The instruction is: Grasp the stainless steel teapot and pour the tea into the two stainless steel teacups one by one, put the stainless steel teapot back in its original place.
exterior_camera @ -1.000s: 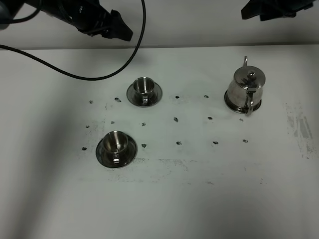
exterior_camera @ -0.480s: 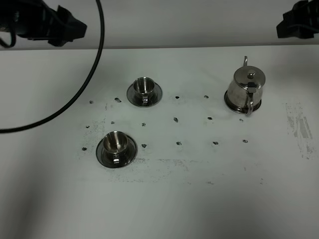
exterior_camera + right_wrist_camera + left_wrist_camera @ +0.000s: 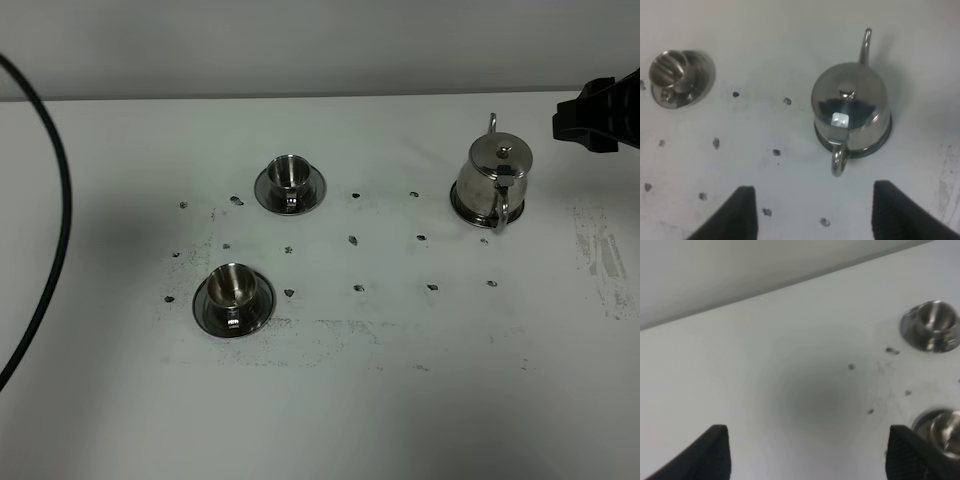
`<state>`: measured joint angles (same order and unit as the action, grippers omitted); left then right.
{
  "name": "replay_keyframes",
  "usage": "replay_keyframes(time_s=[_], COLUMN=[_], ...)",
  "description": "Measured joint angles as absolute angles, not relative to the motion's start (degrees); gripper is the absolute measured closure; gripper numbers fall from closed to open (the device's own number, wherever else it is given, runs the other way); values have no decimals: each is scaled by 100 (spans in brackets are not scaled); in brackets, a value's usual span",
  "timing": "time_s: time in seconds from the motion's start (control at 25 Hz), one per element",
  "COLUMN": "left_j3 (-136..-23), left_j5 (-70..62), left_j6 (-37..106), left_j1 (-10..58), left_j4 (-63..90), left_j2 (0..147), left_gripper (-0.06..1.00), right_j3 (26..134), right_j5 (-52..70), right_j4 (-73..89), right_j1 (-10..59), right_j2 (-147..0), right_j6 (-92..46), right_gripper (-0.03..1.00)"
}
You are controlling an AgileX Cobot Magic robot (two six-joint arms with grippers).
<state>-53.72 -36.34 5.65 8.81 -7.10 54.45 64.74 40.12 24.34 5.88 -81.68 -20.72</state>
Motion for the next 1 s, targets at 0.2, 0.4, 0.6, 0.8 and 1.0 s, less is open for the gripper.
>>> replay_keyframes(time_s=[0.2, 0.4, 0.6, 0.8, 1.0], left_j3=[-4936, -4903, -4903, -4593, -3734], left_j5=[-4286, -5272, -6265, -6506, -6281], left_j6=[258, 221, 257, 424, 441], left_j1=[881, 881, 881, 881, 881], left_j4=[-943, -797, -493, 104, 311], left_j2=[4451, 3735, 3099, 2320, 1678], left_gripper=[31, 31, 31, 31, 31], right_j3=[6152, 6025, 6020, 6020, 6020], right_j5=[3600, 3540, 3574, 3589, 3670], right_j4=[2184, 1810, 1671, 1667, 1656], right_j1=[895, 1076, 1076, 1076, 1076], right_j2=[-8168, -8168, -8168, -8168, -8168], right_j6=[-1921, -1718, -1635, -1624, -1624], right_gripper=[50, 51, 51, 51, 51])
